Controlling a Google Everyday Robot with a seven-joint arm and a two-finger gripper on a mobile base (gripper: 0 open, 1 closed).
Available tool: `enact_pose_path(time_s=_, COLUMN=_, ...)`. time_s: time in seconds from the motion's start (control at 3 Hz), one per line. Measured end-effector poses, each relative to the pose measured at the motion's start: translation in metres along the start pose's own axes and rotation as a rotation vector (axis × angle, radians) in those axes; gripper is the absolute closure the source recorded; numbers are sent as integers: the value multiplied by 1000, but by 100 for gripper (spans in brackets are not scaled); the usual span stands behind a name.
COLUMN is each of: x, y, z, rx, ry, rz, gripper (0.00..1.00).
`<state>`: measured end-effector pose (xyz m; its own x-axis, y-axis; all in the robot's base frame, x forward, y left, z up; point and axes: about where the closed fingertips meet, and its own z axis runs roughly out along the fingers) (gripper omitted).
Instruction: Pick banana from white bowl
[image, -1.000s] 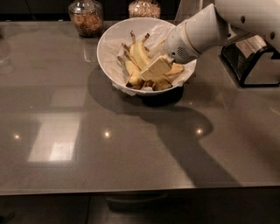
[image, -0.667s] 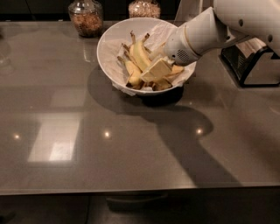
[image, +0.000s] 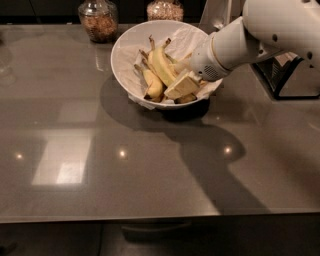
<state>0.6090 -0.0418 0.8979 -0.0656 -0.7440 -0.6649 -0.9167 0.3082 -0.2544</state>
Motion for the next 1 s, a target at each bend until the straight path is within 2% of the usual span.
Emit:
enact_pose_path(time_s=0.33, x=-2, y=3, z=-2, rx=73, ry=20, rz=-44, gripper=62)
enact_pose_path(time_s=0.67, x=-8, y=5, z=-7, rx=129, ry=26, rz=-70, gripper=85)
enact_pose_path(time_s=1.0, x=-14, y=9, z=-12, rx=151, ry=23, rz=-83, gripper=100)
